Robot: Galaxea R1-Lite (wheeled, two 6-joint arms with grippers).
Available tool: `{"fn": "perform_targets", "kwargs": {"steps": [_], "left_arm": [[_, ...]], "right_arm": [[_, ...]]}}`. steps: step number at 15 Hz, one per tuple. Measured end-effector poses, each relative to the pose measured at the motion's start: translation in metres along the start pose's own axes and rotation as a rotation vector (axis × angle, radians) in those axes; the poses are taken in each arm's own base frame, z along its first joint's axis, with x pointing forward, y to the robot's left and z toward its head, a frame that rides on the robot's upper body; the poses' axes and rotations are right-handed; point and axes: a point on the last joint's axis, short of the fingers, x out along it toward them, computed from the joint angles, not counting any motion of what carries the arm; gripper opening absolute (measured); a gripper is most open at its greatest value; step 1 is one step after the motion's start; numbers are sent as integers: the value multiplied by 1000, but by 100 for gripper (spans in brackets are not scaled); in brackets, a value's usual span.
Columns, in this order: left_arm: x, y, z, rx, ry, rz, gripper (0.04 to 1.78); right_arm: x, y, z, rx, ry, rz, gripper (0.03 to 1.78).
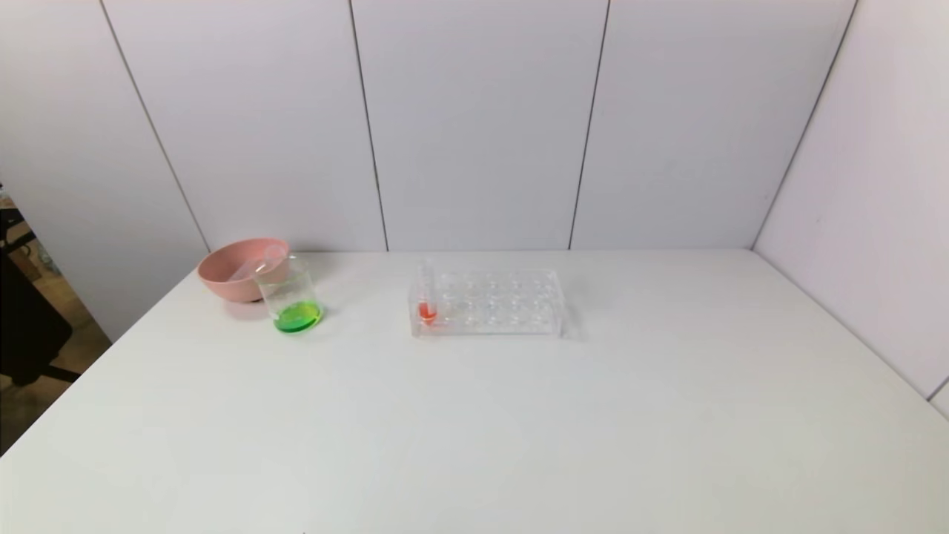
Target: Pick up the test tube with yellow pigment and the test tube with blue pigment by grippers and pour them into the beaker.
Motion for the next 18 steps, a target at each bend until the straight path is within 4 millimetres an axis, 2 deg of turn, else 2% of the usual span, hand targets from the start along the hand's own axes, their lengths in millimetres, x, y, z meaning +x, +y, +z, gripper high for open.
{"fn": "perform_targets", "kwargs": {"steps": [4,18], "left_arm": [[-3,-4,-24,-111,174,-85,176],[-3,-4,-24,-165,168,-79,176]], "right_arm": [[0,0,0,0,0,0,171],[0,0,0,2,1,0,171]]}}
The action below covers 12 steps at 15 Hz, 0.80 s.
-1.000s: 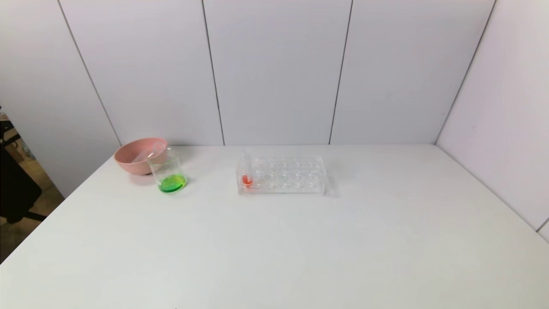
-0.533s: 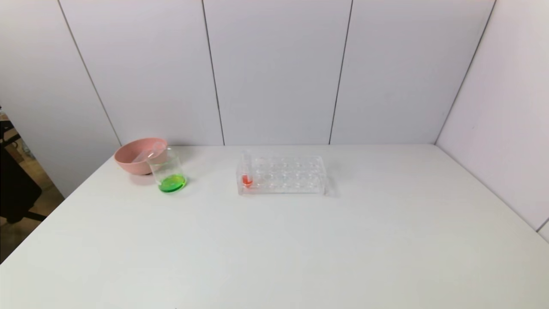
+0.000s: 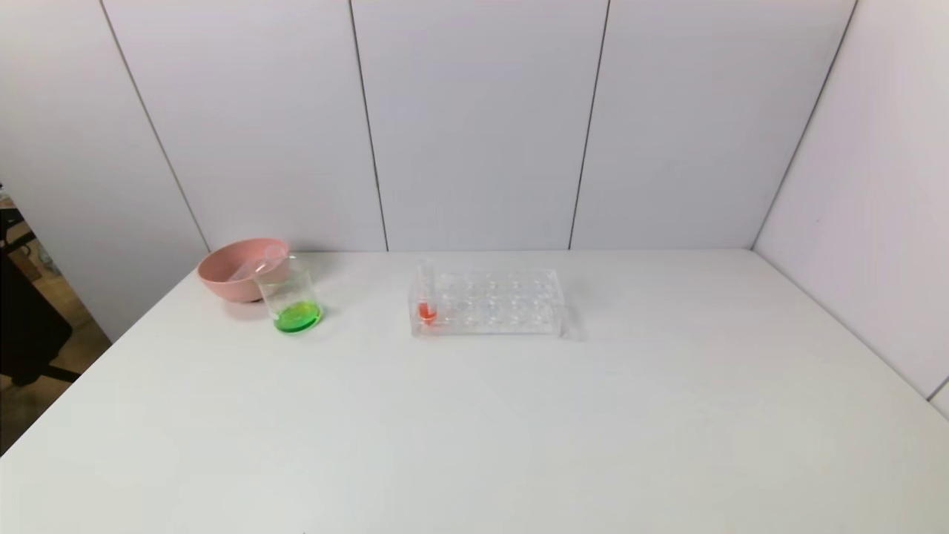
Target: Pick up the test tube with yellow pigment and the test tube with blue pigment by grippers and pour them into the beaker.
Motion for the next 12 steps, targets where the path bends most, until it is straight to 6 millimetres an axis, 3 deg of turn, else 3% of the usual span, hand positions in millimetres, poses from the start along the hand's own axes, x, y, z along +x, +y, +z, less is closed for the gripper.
{"fn": "perform_targets", "kwargs": {"steps": [12], "left_arm": [[0,0,0,1,1,0,176]], "right_arm": [[0,0,0,-1,-1,1,171]]}}
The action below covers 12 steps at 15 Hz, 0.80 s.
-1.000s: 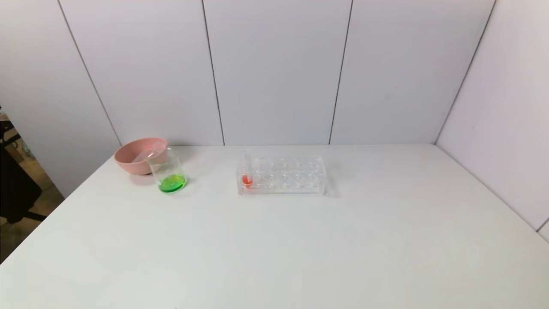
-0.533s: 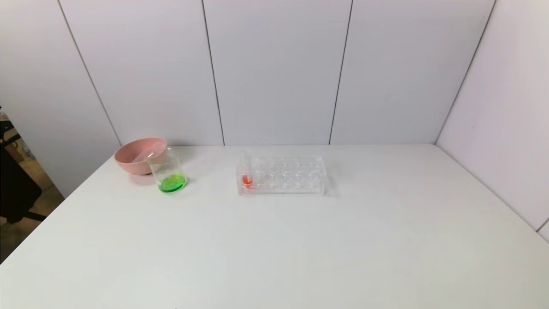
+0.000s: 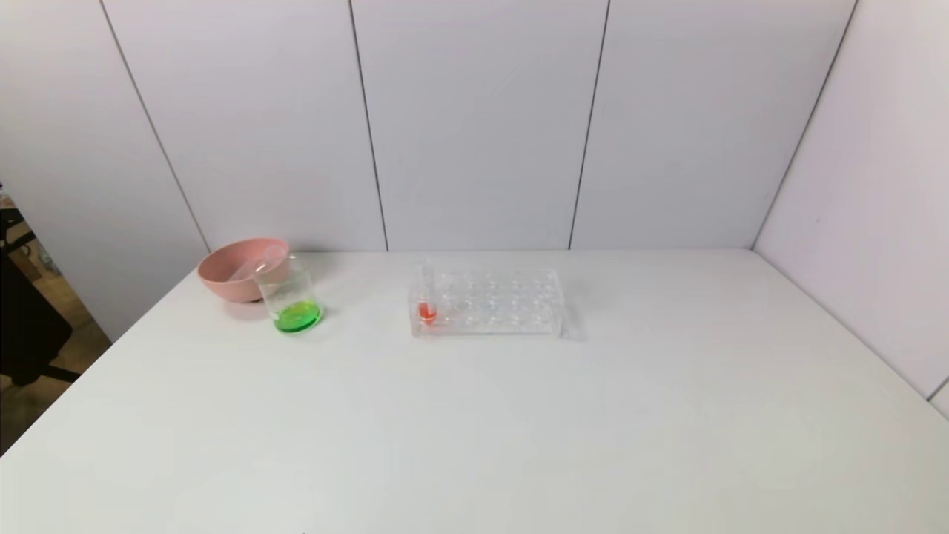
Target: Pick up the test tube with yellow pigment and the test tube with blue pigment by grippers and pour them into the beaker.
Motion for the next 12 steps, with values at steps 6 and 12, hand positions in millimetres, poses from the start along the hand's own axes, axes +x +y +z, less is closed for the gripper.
{"fn": "perform_targets", "kwargs": {"steps": [6,12], "left_arm": [[0,0,0,0,0,0,176],[0,0,0,-1,0,0,176]], "right_arm": [[0,0,0,0,0,0,171],[0,0,0,0,0,0,171]]}}
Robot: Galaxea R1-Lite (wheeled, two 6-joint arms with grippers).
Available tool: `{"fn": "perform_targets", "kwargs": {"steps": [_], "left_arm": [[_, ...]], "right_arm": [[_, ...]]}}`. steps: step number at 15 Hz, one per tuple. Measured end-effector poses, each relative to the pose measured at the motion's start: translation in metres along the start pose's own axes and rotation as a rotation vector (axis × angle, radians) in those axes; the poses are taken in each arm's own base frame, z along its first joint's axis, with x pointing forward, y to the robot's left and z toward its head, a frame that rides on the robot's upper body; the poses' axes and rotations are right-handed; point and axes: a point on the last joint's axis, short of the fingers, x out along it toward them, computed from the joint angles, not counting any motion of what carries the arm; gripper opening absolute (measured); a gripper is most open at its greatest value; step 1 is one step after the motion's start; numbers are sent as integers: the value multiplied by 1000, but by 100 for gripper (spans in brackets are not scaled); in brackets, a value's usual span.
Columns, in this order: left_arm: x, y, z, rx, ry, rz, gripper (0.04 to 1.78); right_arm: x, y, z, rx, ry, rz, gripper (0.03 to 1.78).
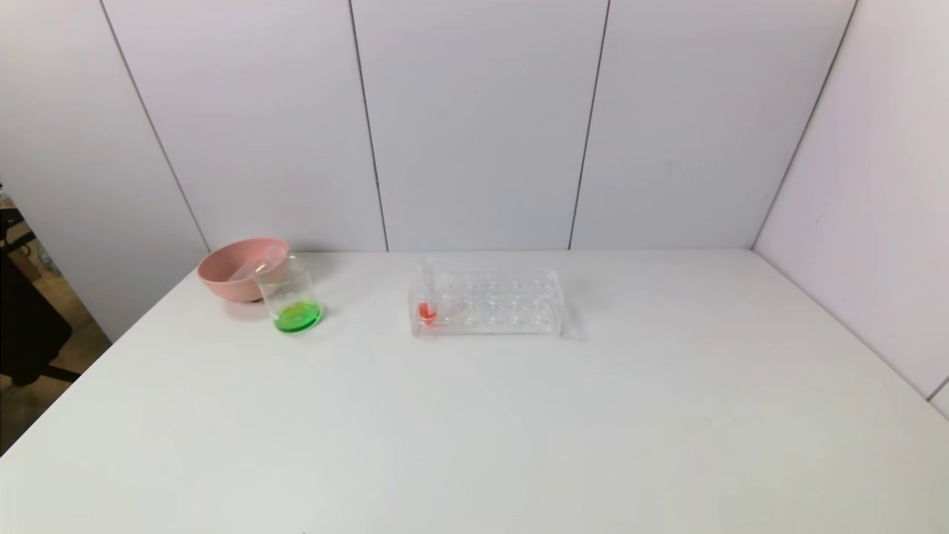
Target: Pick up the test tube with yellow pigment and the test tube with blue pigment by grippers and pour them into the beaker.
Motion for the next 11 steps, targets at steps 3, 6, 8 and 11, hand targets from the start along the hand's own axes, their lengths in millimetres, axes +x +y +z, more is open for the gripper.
{"fn": "perform_targets", "kwargs": {"steps": [3,6,8,11], "left_arm": [[0,0,0,0,0,0,176],[0,0,0,0,0,0,176],[0,0,0,0,0,0,176],[0,0,0,0,0,0,176]], "right_arm": [[0,0,0,0,0,1,171],[0,0,0,-4,0,1,171],[0,0,0,0,0,0,171],[0,0,0,1,1,0,171]]}}
